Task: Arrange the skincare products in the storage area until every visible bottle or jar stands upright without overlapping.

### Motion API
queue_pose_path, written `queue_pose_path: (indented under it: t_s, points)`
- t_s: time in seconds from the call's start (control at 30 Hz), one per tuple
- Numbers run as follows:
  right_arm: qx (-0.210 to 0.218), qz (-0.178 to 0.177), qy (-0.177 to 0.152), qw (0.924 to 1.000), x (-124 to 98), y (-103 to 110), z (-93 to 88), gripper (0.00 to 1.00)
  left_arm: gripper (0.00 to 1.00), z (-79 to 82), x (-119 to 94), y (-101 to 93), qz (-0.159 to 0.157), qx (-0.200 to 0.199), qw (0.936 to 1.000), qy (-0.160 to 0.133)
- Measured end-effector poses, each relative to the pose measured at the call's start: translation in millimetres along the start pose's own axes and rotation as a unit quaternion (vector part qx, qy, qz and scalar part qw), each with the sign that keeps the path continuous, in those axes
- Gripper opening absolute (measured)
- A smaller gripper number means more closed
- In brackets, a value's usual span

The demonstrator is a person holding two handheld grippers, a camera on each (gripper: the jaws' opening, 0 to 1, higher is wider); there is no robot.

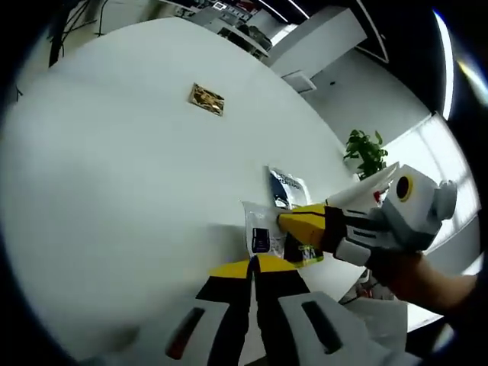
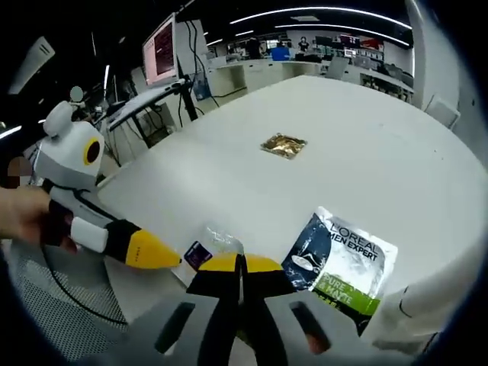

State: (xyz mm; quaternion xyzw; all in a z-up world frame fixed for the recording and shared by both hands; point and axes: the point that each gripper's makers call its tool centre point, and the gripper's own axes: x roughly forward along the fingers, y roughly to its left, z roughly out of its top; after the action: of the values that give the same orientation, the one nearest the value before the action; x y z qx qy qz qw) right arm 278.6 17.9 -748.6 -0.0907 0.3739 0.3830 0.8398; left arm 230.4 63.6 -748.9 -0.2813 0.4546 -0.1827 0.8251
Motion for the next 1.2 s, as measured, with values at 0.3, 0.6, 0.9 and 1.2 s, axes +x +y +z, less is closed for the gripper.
queue_pose_path:
  t_s: [0.3, 0.6, 0.9, 1.2]
  points:
    - [-0.023, -0.004, 0.018, 0.9996, 10, -2, -10.2, 0.01, 0.00, -4.9, 11, 12.8, 0.018, 0.012, 0.9997, 0.014]
    - [-0.036, -0.007, 0.024, 0.9990, 12, -1, -15.9, 0.01, 0.00, -6.6, 14, 18.8, 0.022, 0.014, 0.9995, 0.018]
    - [-0.057, -0.006, 0.026, 0.9980, 12, -2, -16.8, 0.01, 0.02, -1.7, 11, 22.6, 0.040, 0.114, 0.9924, 0.024]
    - [-0.066, 0.001, 0.024, 0.9975, 14, -2, -16.9, 0.01, 0.16, 17.6, 6, -2.3, 0.045, 0.361, 0.9313, 0.017]
